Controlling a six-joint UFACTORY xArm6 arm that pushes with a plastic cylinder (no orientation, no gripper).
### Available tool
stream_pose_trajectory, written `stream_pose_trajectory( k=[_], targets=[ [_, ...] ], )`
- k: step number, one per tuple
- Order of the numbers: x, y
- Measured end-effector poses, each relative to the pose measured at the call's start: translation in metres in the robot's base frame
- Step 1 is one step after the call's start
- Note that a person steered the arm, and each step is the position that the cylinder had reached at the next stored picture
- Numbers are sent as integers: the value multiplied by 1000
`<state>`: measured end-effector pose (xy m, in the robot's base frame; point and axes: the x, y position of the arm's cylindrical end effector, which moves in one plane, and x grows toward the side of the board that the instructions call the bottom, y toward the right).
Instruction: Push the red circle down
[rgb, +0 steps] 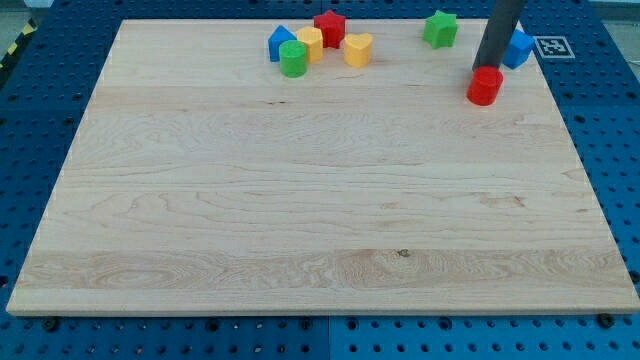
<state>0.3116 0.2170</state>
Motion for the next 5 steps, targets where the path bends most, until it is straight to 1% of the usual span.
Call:
stream_pose_trajectory(
  k=[2, 4, 5],
  targets=[
    [1, 0],
    [19, 4],
    [24, 39]
  ],
)
